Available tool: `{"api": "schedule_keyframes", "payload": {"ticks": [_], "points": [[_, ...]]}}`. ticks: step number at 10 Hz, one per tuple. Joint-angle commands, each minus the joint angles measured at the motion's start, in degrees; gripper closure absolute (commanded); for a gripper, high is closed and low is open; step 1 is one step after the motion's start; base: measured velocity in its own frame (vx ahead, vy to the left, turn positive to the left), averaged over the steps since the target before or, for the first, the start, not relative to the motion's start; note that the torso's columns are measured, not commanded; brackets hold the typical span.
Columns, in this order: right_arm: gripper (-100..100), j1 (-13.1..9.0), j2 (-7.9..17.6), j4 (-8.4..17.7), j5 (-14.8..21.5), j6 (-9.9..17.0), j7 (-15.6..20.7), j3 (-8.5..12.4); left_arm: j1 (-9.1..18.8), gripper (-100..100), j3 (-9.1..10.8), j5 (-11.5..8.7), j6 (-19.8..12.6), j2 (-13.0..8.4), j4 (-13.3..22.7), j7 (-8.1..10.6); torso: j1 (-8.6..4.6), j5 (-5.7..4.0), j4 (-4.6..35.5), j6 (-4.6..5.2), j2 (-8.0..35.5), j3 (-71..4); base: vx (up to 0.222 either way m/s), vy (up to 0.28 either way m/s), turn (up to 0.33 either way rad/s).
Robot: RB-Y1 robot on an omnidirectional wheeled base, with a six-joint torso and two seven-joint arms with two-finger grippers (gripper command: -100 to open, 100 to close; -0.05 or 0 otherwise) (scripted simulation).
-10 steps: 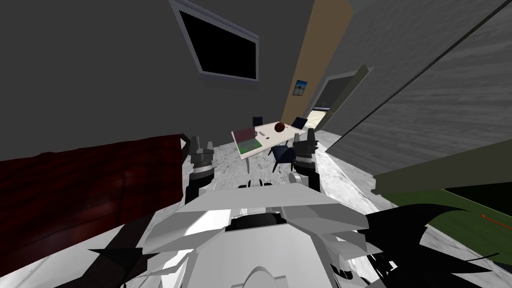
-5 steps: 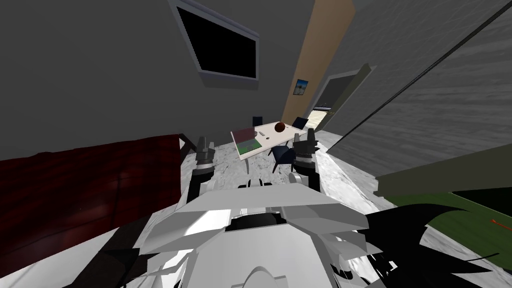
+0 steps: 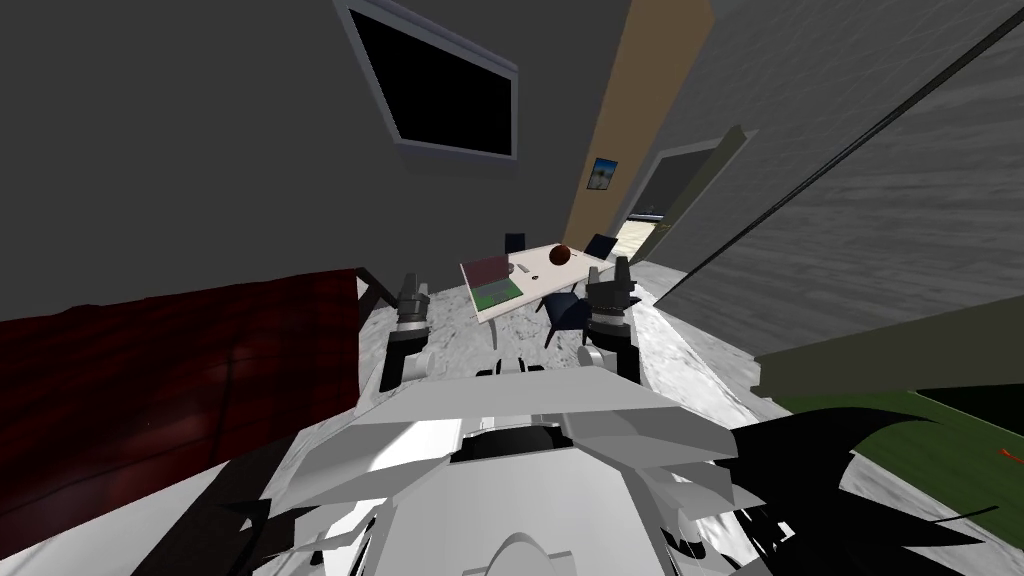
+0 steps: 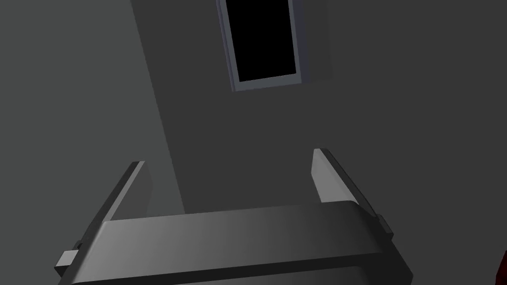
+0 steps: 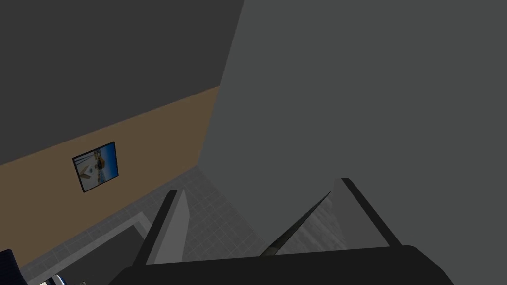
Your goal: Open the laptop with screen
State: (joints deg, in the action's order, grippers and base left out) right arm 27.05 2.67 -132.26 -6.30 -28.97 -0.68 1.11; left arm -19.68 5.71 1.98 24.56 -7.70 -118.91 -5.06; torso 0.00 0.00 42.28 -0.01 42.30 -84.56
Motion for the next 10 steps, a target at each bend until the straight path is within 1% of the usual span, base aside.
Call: {"api": "schedule_keyframes", "payload": {"ticks": [1, 2, 3, 4, 5, 6, 8, 9, 10], "points": [[0, 0.0, 0.0, 0.0, 0.0, 0.0, 0.0, 0.0, 2.35, -100, 1.34, 0.27, -0.25, -0.38, 3.08, -1.07, 0.0, 0.0, 0.0, 0.01, -0.02, -0.01, 0.025, -0.014, 0.004], [0, 0.0, 0.0, 0.0, 0.0, 0.0, 0.0, 0.0, 4.33, -100, 2.49, 0.52, -0.54, -0.59, 5.28, -2.03, 0.02, 0.0, 0.0, 0.0, 0.0, 0.0, 0.028, -0.017, 0.008], [0, 0.0, 0.0, 0.0, 0.0, 0.0, 0.0, 0.0, 4.33, -100, 2.49, 0.52, -0.54, -0.59, 5.54, -2.03, 0.01, 0.0, 0.0, 0.01, -0.02, -0.01, 0.029, -0.018, 0.004], [0, 0.0, 0.0, 0.0, 0.0, 0.0, 0.0, 0.0, 6.37, -100, 3.67, 0.78, -0.84, -0.74, 8.02, -3.02, 0.0, 0.0, 0.0, 0.0, -0.01, 0.0, 0.037, -0.026, 0.011], [0, 0.0, 0.0, 0.0, 0.0, 0.0, 0.0, 0.0, 8.47, -100, 4.89, 1.05, -1.15, -0.84, 9.68, -4.04, -0.04, -0.01, -0.01, 0.01, -0.05, -0.02, 0.053, -0.037, 0.016], [0, 0.0, 0.0, 0.0, 0.0, 0.0, 0.0, 0.0, 8.47, -100, 4.89, 1.05, -1.15, -0.84, 10.78, -4.04, -0.05, -0.02, -0.02, 0.0, -0.08, -0.05, 0.041, -0.029, 0.005], [0, 0.0, 0.0, 0.0, 0.0, 0.0, 0.0, 0.0, 12.64, -100, 7.41, 1.61, -1.81, -0.92, 14.81, -6.15, 0.01, 0.0, 0.01, 0.01, 0.01, 0.01, 0.043, -0.037, 0.011], [0, 0.0, 0.0, 0.0, 0.0, 0.0, 0.0, 0.0, 12.83, -100, 7.41, 1.61, -1.81, -0.92, 16.34, -6.15, -0.03, -0.01, 0.0, 0.01, -0.03, -0.01, 0.042, -0.027, 0.008], [0, 0.0, 0.0, 0.0, 0.0, 0.0, 0.0, 0.0, 15.07, -100, 8.7, 1.89, -2.15, -0.92, 18.44, -7.23, 0.03, 0.01, 0.0, 0.0, 0.0, 0.0, 0.04, -0.025, 0.007]]}}
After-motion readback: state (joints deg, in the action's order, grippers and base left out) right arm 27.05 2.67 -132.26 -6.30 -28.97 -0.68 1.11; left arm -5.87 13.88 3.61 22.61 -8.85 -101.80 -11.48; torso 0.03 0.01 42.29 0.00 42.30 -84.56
